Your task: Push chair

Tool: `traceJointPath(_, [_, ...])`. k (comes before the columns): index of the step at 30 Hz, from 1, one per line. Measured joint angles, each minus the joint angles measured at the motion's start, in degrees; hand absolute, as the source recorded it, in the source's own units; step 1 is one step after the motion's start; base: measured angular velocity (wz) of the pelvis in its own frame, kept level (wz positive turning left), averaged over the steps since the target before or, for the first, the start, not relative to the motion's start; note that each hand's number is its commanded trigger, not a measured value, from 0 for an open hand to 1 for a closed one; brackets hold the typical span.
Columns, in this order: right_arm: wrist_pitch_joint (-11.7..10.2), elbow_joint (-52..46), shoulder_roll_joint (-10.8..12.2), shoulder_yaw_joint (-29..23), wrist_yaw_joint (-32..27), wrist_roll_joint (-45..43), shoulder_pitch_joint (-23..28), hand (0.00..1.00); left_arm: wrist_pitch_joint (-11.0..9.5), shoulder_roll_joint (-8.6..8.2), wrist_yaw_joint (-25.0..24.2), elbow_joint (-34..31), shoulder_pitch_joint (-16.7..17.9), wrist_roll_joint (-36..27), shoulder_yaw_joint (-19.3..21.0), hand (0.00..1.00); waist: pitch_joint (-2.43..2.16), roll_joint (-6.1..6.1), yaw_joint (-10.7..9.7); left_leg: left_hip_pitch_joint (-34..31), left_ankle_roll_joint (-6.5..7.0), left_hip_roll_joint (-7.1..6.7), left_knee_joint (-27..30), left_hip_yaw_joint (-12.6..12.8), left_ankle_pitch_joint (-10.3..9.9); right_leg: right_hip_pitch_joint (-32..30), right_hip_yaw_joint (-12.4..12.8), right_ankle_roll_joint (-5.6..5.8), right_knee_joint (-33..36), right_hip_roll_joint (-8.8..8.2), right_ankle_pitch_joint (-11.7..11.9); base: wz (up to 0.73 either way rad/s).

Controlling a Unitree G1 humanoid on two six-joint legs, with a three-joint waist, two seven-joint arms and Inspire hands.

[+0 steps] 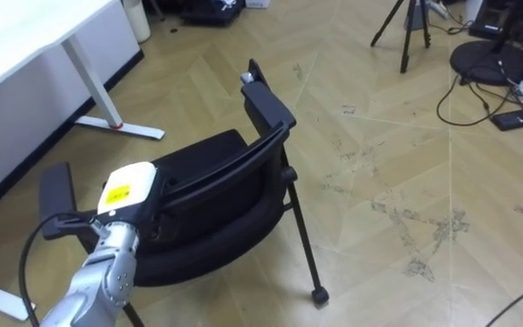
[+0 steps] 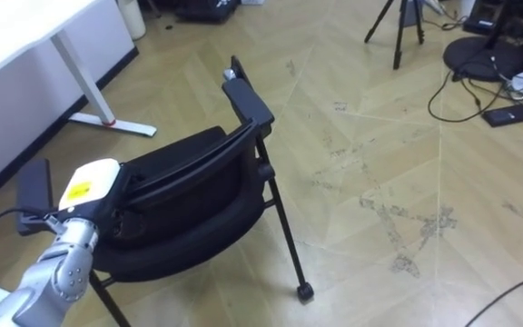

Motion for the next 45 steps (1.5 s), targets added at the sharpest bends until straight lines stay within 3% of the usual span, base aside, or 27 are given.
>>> traceJointPath(5, [0.04,-4.86,-1.47,-0.05,-5.43,-10.99,0.01,0.00,0.61,0.59,-0.06,-3.74,0.84,1.45,0.07,1.00,0.59,-1.53,0.19,-1.08,0.01,-0.35,0.88,-0.88,0.01,-1.11,-1.03,0.01,1.26,-0.66,-1.18,0.10])
traceJointPath(13, [-0.10,-23.27,-6.79,-0.04,-16.42,-32.43,-5.64,0.00,2.89,2.76,-0.52,-10.20,1.94,2.83,-1.35,1.00,0.48,-4.56,0.87,-3.47,-0.01,-0.28,1.76,-1.55,0.05,-2.93,-2.14,-0.24,2.25,-0.85,-1.18,0.06])
traceJointPath(15, [0.09,-30.35,-8.13,-0.05,-18.50,-37.89,-7.36,0.00,3.49,3.74,-1.03,-12.03,2.02,2.93,-2.42,1.00,0.19,-5.60,1.42,-3.42,-0.02,-0.21,1.85,-1.51,0.05,-2.96,-2.42,-0.28,2.03,-0.85,-1.19,0.03])
traceJointPath(19, [-0.06,-39.75,-8.96,0.27,-21.27,-47.43,-9.39,0.00,4.66,3.53,-1.67,-13.64,1.93,4.03,-3.76,1.00,-0.04,-6.25,3.00,-3.47,-0.02,-0.22,1.77,-1.53,0.05,-2.76,-2.61,-0.25,1.05,-0.84,-1.11,0.03])
traceJointPath(24, [0.13,-42.79,-8.98,4.34,-21.20,-53.30,-11.48,0.00,4.79,3.15,-3.19,-13.61,0.26,4.25,-4.56,1.00,0.07,-6.50,5.10,-3.59,-0.02,-0.11,1.85,-1.61,0.05,-3.00,-2.50,-0.37,1.97,-0.84,-1.13,-0.03])
traceJointPath(29, [0.04,-44.99,-8.98,9.14,-20.32,-56.63,-13.59,0.00,4.30,3.14,-3.37,-13.59,-0.90,4.88,-4.64,1.00,0.34,-6.90,5.48,-4.55,-0.02,-0.22,1.80,-1.60,0.05,-3.99,-2.47,-0.39,2.13,-0.96,-1.16,0.01])
traceJointPath(31, [0.08,-47.67,-8.98,10.54,-19.08,-58.27,-13.56,0.00,3.86,3.22,-3.46,-13.39,-1.48,5.09,-4.83,1.00,0.52,-7.17,6.63,-4.39,-0.02,-0.20,1.73,-1.49,0.05,-4.00,-2.18,-0.39,2.17,-0.87,-1.15,-0.05])
traceJointPath(41, [-0.46,-53.52,-9.07,15.87,-15.16,-59.95,-16.15,0.00,2.86,3.46,-3.50,-12.99,-2.65,5.10,-6.07,1.00,0.75,-7.48,7.85,-4.55,-0.02,-0.19,1.69,-1.93,0.05,-3.72,-2.56,-0.39,2.08,-0.87,-1.16,0.02])
traceJointPath(45, [-0.43,-57.73,-10.76,18.29,-11.98,-62.38,-16.49,0.00,2.60,3.53,-3.50,-12.95,-3.15,5.63,-6.26,1.00,0.96,-7.83,8.51,-4.51,-0.02,-0.18,1.69,-2.03,0.05,-3.81,-2.61,-0.39,2.08,-0.86,-1.16,0.01])
